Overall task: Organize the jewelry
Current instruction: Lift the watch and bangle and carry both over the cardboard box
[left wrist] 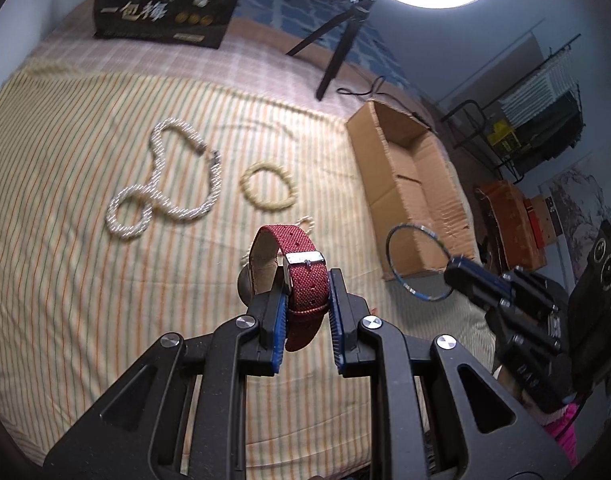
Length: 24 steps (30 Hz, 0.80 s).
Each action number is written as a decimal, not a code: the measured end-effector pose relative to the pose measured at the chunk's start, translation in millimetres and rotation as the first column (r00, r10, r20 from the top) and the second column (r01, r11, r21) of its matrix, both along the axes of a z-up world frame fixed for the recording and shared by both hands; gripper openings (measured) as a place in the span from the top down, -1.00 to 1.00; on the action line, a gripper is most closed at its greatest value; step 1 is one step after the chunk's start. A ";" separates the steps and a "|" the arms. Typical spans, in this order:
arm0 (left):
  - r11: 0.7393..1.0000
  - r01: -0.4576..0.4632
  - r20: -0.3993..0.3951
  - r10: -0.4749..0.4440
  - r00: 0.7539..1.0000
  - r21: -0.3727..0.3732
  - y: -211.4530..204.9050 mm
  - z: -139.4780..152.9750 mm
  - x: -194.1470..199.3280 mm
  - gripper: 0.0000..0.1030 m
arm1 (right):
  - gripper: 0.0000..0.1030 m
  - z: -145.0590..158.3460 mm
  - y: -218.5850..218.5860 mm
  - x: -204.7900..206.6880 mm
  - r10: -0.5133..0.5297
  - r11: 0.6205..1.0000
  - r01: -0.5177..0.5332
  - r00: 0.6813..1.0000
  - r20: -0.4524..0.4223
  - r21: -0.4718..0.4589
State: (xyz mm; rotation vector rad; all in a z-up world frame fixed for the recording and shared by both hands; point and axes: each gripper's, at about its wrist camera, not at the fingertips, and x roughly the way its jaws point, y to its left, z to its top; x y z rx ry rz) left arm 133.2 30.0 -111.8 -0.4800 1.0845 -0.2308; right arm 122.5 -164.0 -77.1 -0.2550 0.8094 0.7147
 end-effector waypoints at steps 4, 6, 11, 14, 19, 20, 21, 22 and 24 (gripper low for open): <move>0.999 0.032 0.036 -0.032 0.999 0.016 -17.2 10.6 2.5 0.67 | 0.96 12.9 -16.3 8.8 -0.046 0.999 0.046 0.998 0.033 0.008; 0.998 0.050 0.052 -0.052 0.997 0.024 -27.8 15.1 4.8 0.67 | 0.96 16.1 -27.4 15.8 -0.078 0.997 0.077 0.996 0.041 0.013; 0.995 0.095 0.091 -0.097 0.991 0.033 -57.5 25.2 11.1 0.68 | 0.96 19.2 -53.4 34.6 -0.158 0.987 0.157 0.986 0.048 0.017; 0.992 0.122 0.116 -0.126 0.985 0.041 -77.9 30.2 18.9 0.68 | 0.96 20.1 -72.9 45.4 -0.210 0.978 0.209 0.977 0.046 0.024; 0.987 0.154 0.138 -0.158 0.978 0.041 -106.9 34.0 34.2 0.68 | 0.96 19.7 -93.9 59.2 -0.266 0.964 0.265 0.963 0.043 0.027; 0.986 0.161 0.142 -0.165 0.976 0.042 -112.3 34.2 37.4 0.68 | 0.96 19.7 -97.4 61.8 -0.274 0.962 0.273 0.961 0.042 0.028; 0.985 0.170 0.144 -0.174 0.974 0.043 -118.3 34.5 40.3 0.68 | 0.96 19.5 -100.7 65.6 -0.282 0.959 0.281 0.959 0.038 0.031; 0.983 0.178 0.147 -0.183 0.972 0.044 -124.2 34.8 43.5 0.68 | 0.96 19.1 -105.0 69.7 -0.293 0.956 0.292 0.955 0.036 0.033; 0.981 0.191 0.153 -0.196 0.969 0.045 -135.2 35.1 50.3 0.68 | 0.96 19.1 -110.9 75.9 -0.307 0.951 0.305 0.951 0.034 0.039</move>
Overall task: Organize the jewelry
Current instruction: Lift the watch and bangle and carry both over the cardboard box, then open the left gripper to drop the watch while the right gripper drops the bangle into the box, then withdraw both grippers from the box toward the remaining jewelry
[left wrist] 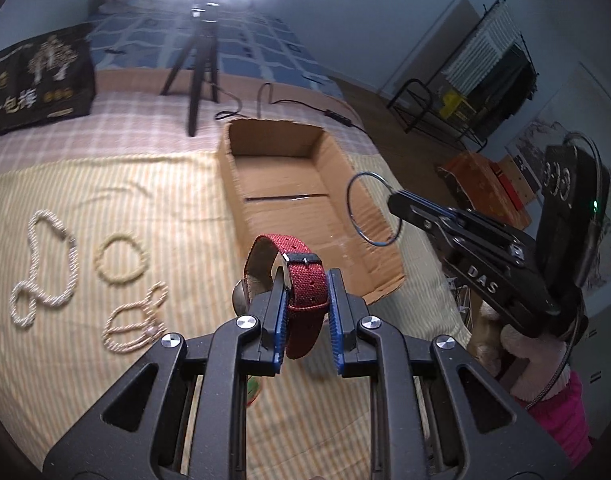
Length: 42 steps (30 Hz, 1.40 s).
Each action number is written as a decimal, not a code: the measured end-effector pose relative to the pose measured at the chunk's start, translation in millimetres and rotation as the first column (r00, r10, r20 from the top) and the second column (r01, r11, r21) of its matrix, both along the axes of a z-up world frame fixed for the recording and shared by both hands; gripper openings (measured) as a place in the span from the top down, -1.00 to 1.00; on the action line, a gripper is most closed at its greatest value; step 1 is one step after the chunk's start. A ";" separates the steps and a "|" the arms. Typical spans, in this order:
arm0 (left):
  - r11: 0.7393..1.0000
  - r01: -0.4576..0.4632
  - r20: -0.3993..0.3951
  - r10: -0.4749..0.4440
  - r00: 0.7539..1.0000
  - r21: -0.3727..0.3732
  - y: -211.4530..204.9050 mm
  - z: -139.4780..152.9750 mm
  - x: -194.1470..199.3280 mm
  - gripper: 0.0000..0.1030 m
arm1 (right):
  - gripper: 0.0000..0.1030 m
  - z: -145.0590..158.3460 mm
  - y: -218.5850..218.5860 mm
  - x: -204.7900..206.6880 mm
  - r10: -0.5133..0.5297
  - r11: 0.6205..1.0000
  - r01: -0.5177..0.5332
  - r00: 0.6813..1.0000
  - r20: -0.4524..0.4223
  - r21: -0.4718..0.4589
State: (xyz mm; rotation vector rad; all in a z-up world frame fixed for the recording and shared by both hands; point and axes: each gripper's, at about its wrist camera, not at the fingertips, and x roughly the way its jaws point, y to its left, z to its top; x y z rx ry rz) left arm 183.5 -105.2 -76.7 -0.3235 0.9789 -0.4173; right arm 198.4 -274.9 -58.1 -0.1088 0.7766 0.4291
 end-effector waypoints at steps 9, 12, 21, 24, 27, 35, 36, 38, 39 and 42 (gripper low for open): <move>0.997 0.070 0.010 -0.071 0.997 0.017 -42.0 -11.1 25.1 0.68 | 0.96 -3.6 -17.5 32.8 -0.054 0.998 0.054 0.999 -0.003 0.021; 0.996 0.084 0.007 -0.085 0.996 0.023 -48.0 -17.1 28.1 0.68 | 0.96 -8.9 -23.9 42.5 -0.075 0.997 0.075 0.997 -0.015 0.030; 0.995 0.093 -0.008 -0.093 0.996 0.042 -57.2 -28.7 33.7 0.68 | 0.96 -16.4 -29.8 55.0 -0.092 0.994 0.094 0.995 -0.040 0.053; 0.995 0.088 -0.010 -0.087 0.996 0.055 -55.8 -28.0 34.2 0.12 | 0.91 -16.4 -30.6 56.9 -0.093 0.993 0.097 0.994 -0.049 0.067; 0.994 0.073 0.016 -0.075 0.997 0.075 -53.4 -25.2 31.4 -0.07 | 0.20 -15.0 -35.7 57.3 -0.137 0.988 0.140 0.989 -0.047 0.068; 0.992 0.068 0.030 -0.072 0.997 0.105 -47.6 -21.2 25.8 -0.07 | -0.24 -1.6 -42.8 49.5 -0.203 0.977 0.202 0.979 0.006 0.061; 0.992 0.066 0.032 -0.070 0.997 0.107 -46.2 -20.3 24.5 -0.07 | -0.26 -0.8 -42.6 49.0 -0.204 0.977 0.204 0.979 0.006 0.060; 0.992 0.064 0.038 -0.069 0.997 0.110 -43.8 -18.1 22.1 -0.07 | -0.26 0.2 -42.0 46.1 -0.211 0.976 0.210 0.977 0.007 0.055; 0.992 0.064 0.041 -0.069 0.997 0.111 -42.9 -16.6 20.6 -0.07 | -0.27 0.8 -42.1 45.0 -0.217 0.975 0.216 0.976 0.005 0.051; 0.992 0.063 0.048 -0.069 0.996 0.110 -37.8 -13.1 15.1 -0.07 | -0.35 2.4 -41.8 41.9 -0.230 0.973 0.230 0.973 0.000 0.034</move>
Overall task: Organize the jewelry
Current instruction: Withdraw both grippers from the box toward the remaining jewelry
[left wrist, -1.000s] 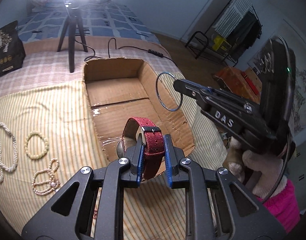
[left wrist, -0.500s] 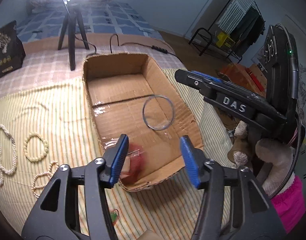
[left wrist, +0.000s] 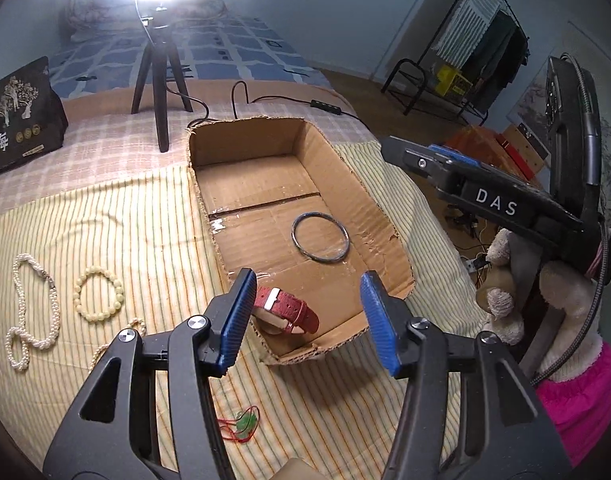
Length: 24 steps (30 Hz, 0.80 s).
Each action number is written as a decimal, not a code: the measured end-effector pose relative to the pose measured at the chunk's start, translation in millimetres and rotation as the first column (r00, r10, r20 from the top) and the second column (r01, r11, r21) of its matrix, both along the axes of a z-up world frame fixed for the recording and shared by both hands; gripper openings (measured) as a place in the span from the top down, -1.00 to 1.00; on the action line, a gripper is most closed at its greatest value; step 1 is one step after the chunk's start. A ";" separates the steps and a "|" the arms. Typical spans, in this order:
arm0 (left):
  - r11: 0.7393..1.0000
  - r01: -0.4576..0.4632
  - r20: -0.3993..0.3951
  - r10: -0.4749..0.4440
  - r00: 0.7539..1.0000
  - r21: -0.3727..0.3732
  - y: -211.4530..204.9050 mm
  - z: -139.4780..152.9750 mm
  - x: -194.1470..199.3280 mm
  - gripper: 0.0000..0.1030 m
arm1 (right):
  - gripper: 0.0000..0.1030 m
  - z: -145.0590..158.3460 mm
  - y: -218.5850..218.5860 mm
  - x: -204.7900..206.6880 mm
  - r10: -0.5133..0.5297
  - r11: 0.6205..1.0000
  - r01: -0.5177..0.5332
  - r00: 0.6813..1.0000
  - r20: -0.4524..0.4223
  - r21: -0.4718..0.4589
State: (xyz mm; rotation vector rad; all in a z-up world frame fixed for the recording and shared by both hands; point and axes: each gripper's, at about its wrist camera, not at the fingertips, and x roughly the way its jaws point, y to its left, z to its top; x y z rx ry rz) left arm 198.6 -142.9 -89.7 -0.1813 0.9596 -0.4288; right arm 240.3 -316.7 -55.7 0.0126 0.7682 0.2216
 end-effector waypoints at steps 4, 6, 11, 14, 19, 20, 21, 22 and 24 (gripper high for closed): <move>1.000 -0.007 0.012 0.007 1.000 0.007 8.9 4.8 -7.3 -0.07 | -0.46 4.4 2.3 -7.9 -0.019 0.999 0.019 1.000 0.006 -0.040; 1.000 -0.009 0.029 0.008 1.000 0.025 15.5 8.6 -12.5 -0.07 | -0.50 6.8 3.6 -13.0 -0.030 0.998 0.030 1.000 0.009 -0.061; 0.997 -0.039 0.067 0.035 0.997 0.069 39.3 17.2 -22.4 -0.07 | -0.57 13.5 4.1 -27.7 -0.052 0.994 0.054 0.998 0.019 -0.094; 0.993 -0.076 0.075 0.070 0.995 0.092 59.3 19.2 -25.7 -0.07 | -0.57 17.5 5.6 -37.7 -0.057 0.993 0.058 0.998 0.008 -0.107; 0.984 -0.139 0.059 0.133 0.989 0.110 96.8 16.7 -29.0 -0.07 | -0.57 18.2 17.7 -58.5 -0.022 0.992 0.020 1.000 -0.016 -0.125; 0.982 -0.150 0.058 0.144 0.988 0.116 103.6 16.5 -29.6 -0.07 | -0.57 16.6 21.8 -64.3 -0.012 0.991 0.010 1.000 -0.019 -0.131; 0.979 -0.160 0.059 0.154 0.986 0.123 109.8 16.7 -30.5 -0.07 | -0.57 14.9 26.1 -69.5 -0.001 0.991 -0.002 1.000 -0.021 -0.135; 0.976 -0.173 0.061 0.166 0.984 0.131 118.9 16.4 -32.4 -0.07 | -0.57 13.5 29.5 -73.9 0.015 0.991 -0.018 1.000 -0.021 -0.133; 0.971 -0.190 0.061 0.183 0.981 0.143 131.5 16.6 -34.3 -0.07 | -0.57 9.3 40.4 -86.1 0.060 0.988 -0.063 0.998 -0.026 -0.144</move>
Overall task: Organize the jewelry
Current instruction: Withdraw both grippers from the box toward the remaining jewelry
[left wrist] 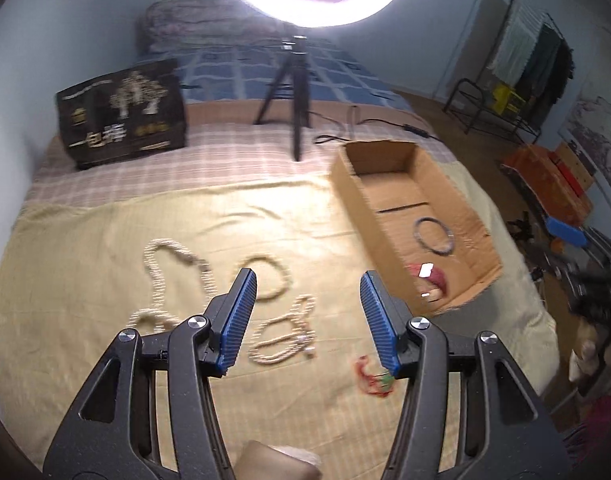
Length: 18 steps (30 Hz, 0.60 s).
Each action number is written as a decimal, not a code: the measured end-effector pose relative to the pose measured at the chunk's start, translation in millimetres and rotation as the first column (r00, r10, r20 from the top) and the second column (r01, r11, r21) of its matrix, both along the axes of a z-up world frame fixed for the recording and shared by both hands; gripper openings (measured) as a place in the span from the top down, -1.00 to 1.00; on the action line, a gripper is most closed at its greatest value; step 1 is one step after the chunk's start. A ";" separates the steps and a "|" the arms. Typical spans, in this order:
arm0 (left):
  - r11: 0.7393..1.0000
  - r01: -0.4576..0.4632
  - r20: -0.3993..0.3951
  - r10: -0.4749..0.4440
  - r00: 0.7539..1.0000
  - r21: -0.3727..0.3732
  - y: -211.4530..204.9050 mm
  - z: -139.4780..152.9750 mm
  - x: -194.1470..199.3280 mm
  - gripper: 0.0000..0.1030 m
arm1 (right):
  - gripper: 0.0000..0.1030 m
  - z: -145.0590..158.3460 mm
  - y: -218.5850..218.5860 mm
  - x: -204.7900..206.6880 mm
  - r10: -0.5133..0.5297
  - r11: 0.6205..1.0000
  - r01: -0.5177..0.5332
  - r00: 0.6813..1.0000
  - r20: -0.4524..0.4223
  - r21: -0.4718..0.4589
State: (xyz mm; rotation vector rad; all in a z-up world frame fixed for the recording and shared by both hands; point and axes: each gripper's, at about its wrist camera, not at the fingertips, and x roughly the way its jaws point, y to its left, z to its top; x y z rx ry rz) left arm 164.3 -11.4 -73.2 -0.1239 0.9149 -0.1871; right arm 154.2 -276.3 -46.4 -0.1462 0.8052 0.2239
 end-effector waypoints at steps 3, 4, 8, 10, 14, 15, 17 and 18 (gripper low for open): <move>0.999 -0.031 -0.007 0.032 0.999 0.020 22.5 -2.6 -2.8 -0.07 | -0.57 -6.8 17.3 -15.4 0.060 0.997 -0.060 0.998 -0.002 -0.044; 0.999 -0.040 -0.010 0.040 0.999 0.024 28.1 -3.6 -3.3 -0.07 | -0.57 -11.1 25.6 -23.9 0.090 0.994 -0.089 0.996 0.002 -0.063; 0.997 -0.080 -0.035 0.080 0.996 0.004 58.3 -12.7 -7.6 -0.07 | -0.57 -23.8 43.9 -47.2 0.172 0.983 -0.172 0.985 0.000 -0.065; 0.995 -0.103 -0.029 0.103 0.994 -0.001 72.5 -16.7 -11.7 -0.07 | -0.57 -32.8 54.4 -57.8 0.219 0.973 -0.220 0.976 -0.019 -0.066; 0.993 -0.109 -0.040 0.108 0.993 -0.035 95.5 -26.0 -16.3 -0.07 | -0.57 -51.1 72.5 -72.5 0.276 0.956 -0.280 0.959 -0.061 -0.086; 0.992 -0.116 -0.048 0.114 0.992 -0.046 102.0 -29.2 -16.5 -0.07 | -0.57 -55.2 75.2 -72.7 0.282 0.954 -0.288 0.956 -0.075 -0.084; 0.990 -0.133 -0.069 0.129 0.989 -0.055 111.6 -35.2 -17.0 -0.07 | -0.57 -63.9 79.1 -72.4 0.289 0.952 -0.297 0.952 -0.107 -0.075; 0.989 -0.136 -0.078 0.132 0.988 -0.059 115.5 -38.2 -16.9 -0.07 | -0.57 -66.5 81.2 -72.9 0.291 0.951 -0.300 0.949 -0.118 -0.074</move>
